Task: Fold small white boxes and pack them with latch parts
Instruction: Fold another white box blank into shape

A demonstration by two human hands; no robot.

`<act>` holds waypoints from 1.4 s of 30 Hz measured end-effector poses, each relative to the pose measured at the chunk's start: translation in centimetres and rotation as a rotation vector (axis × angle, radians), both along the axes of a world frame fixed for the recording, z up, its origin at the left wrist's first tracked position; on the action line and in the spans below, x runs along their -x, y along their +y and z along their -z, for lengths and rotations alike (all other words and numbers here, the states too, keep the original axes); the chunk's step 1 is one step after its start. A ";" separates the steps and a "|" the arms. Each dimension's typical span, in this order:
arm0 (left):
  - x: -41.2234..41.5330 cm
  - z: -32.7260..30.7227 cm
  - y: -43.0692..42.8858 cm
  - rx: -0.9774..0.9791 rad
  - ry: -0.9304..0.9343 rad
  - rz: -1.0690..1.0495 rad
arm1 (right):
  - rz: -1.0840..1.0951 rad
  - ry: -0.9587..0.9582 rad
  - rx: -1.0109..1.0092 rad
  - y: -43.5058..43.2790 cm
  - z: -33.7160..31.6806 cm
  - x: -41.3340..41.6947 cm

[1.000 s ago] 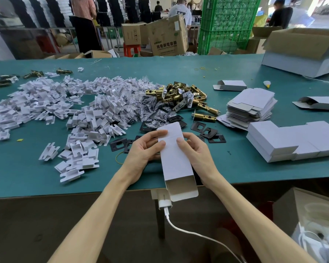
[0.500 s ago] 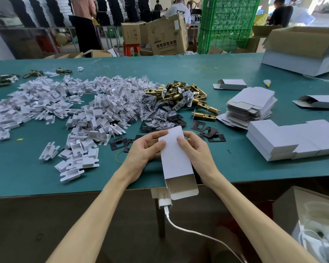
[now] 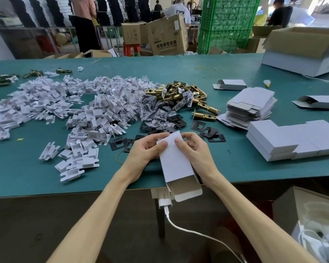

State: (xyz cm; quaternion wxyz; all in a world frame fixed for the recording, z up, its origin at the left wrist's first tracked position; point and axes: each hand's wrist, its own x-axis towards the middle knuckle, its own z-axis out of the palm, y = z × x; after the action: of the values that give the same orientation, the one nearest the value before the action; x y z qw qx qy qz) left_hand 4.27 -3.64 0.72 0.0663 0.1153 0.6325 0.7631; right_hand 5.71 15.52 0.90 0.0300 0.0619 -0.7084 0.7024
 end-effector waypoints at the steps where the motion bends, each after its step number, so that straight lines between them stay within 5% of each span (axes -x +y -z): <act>1: -0.1 -0.1 0.1 0.018 0.007 0.001 | -0.002 0.003 0.001 0.0 0.0 0.0; 13: 0.1 0.3 0.0 0.152 0.031 -0.050 | -0.009 -0.039 0.045 -0.1 -0.2 0.1; 22: 1.3 0.5 -1.5 -0.350 -0.105 -0.371 | -0.002 -0.068 0.084 0.1 -0.2 0.6; 27: 1.4 0.2 -2.6 -0.595 -0.172 -0.346 | -0.018 -0.020 -0.025 -0.6 0.1 0.5; 42: 0.2 0.3 -0.6 -0.110 0.025 -0.138 | 0.044 -0.166 0.510 0.8 0.0 1.3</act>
State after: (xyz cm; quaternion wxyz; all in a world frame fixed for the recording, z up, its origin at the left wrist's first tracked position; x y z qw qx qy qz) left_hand 4.10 -4.21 0.44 -0.0011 0.0844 0.5967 0.7980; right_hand 4.40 16.30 0.92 0.0017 -0.0209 -0.5097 0.8601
